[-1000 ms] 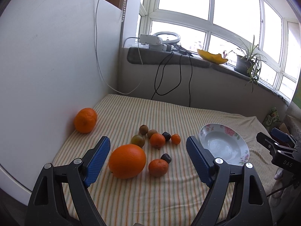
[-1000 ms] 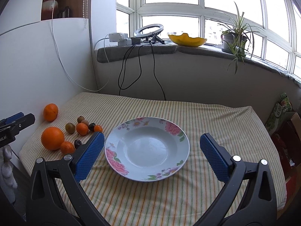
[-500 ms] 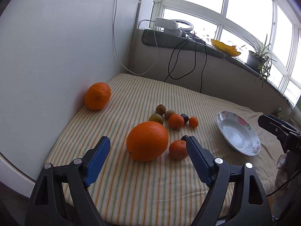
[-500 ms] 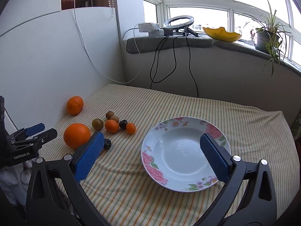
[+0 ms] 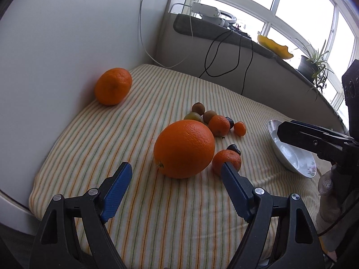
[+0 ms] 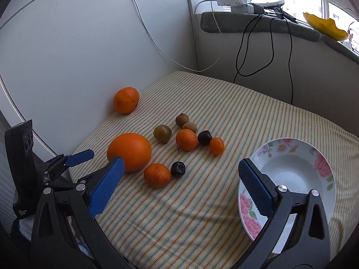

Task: Organize fruits
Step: 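Move the right gripper to the large orange and close on it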

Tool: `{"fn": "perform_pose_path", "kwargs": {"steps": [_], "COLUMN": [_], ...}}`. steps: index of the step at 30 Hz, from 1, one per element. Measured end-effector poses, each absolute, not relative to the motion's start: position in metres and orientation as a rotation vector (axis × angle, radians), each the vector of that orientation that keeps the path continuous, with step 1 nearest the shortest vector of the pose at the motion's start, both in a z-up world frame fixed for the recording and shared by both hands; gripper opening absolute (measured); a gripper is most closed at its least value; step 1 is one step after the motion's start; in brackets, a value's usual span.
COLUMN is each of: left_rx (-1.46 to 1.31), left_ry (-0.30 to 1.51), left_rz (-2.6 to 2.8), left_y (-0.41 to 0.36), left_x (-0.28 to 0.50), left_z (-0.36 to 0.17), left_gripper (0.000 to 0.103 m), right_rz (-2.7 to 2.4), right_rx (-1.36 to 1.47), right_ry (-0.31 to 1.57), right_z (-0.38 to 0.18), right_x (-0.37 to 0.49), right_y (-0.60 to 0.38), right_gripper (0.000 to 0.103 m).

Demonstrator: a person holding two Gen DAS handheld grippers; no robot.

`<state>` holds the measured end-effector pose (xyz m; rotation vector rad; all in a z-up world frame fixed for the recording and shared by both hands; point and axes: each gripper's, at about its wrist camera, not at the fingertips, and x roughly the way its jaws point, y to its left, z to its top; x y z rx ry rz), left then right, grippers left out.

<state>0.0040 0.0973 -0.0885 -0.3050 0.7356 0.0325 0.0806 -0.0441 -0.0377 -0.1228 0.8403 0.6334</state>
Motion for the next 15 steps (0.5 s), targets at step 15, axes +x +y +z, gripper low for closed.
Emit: {"fn": "perform_pose_path", "kwargs": {"steps": [15], "left_rx": [-0.369], "left_ry": [0.761], "left_rz": [-0.009], "left_y": [0.102], "left_x": [0.014], "left_z": [-0.102], "left_gripper": [0.073], "right_rz": [0.832], "right_rx": [-0.066], "right_ry": [1.006], "right_z": [-0.077], "right_x": [0.114], "right_y": [0.015], "right_gripper": [0.094]}}
